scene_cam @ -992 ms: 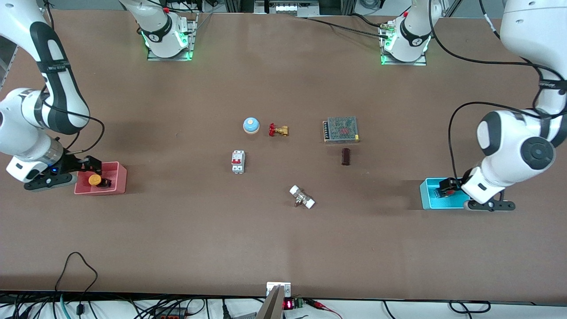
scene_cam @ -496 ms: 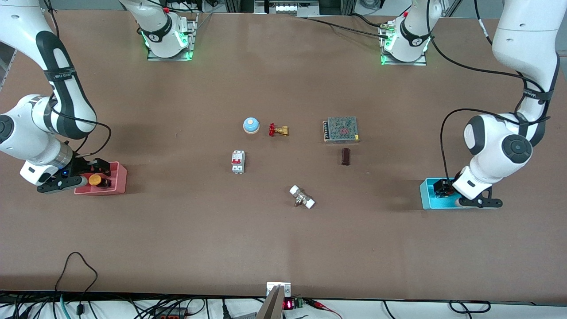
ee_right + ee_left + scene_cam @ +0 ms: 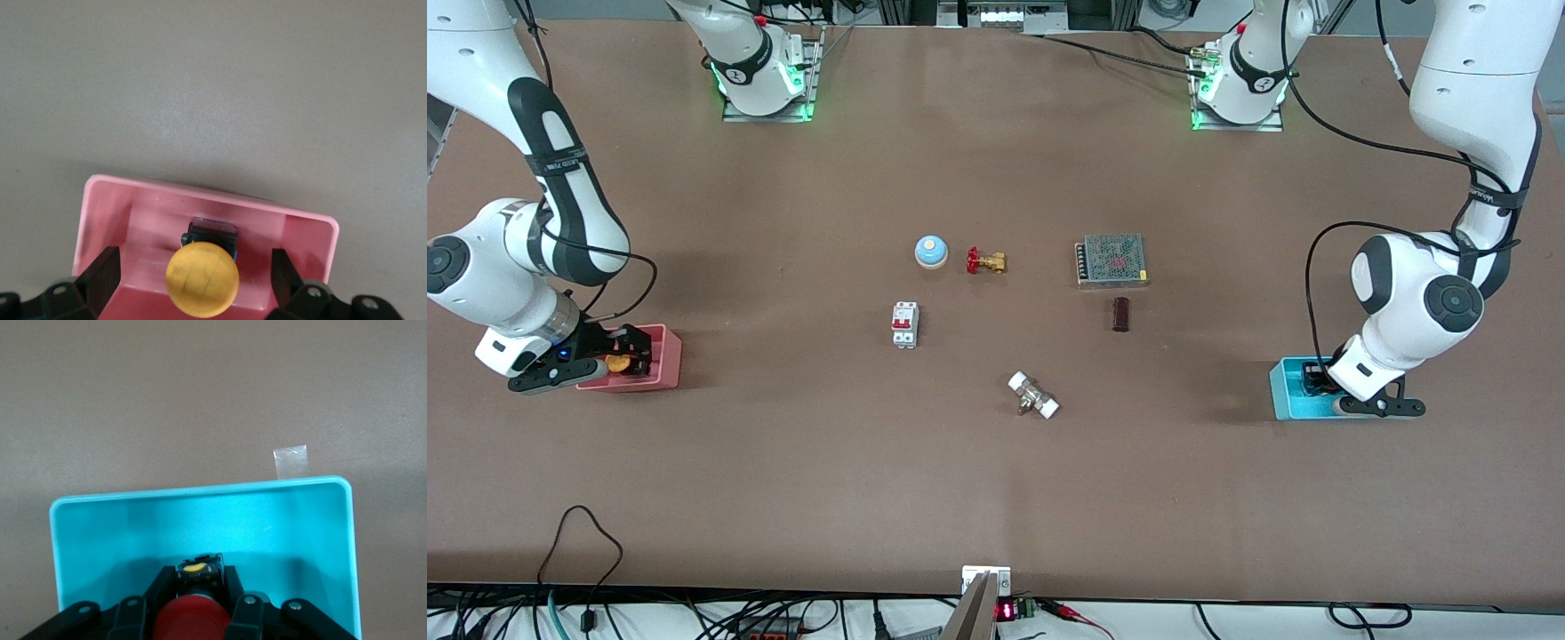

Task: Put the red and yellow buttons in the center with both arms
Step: 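Close the right gripper on the yellow button while the left gripper grasps the red button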

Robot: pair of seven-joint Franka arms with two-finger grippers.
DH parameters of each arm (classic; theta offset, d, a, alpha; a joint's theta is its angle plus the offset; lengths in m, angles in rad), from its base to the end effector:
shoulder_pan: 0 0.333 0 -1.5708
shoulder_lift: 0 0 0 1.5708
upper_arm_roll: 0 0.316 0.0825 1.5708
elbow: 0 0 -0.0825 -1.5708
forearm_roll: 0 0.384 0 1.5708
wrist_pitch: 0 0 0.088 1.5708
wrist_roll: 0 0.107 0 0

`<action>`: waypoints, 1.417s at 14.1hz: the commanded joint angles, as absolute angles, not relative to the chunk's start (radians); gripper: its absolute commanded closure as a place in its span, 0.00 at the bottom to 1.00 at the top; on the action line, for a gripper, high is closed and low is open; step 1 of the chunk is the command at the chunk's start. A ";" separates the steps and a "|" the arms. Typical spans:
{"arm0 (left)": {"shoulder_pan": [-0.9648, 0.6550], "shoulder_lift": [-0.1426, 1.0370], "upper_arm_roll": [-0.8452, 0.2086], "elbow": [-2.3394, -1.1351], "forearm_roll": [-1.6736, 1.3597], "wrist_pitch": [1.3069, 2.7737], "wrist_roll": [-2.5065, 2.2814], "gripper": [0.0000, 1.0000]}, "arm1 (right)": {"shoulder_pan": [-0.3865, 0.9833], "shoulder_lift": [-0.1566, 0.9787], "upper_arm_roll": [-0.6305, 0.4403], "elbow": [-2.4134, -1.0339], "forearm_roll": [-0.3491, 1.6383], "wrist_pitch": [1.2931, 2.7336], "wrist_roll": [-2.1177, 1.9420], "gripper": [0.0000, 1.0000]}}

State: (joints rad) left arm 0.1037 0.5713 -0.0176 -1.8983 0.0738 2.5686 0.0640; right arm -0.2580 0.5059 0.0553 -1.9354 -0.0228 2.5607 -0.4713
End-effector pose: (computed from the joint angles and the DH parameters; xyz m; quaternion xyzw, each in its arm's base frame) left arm 0.6397 0.0546 0.2073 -0.9985 0.0173 -0.0482 0.0205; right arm 0.6227 -0.1294 0.2337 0.9885 0.1385 0.0588 0.0139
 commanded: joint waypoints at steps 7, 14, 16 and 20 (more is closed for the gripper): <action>0.104 0.482 -0.034 -1.804 0.077 2.362 0.087 0.80 | -0.279 0.525 0.066 -1.921 -0.003 2.572 -0.517 0.23; 0.095 0.460 -0.112 -1.537 0.074 1.955 0.065 0.80 | -0.278 0.532 0.066 -1.921 -0.005 2.572 -0.517 0.65; 0.094 0.463 -0.184 -1.532 0.069 1.947 -0.021 0.80 | -0.278 0.532 0.066 -1.921 -0.005 2.572 -0.517 0.70; -0.026 0.506 -0.221 -1.532 0.072 1.989 -0.236 0.78 | -0.278 0.519 0.067 -1.921 -0.005 2.566 -0.522 0.74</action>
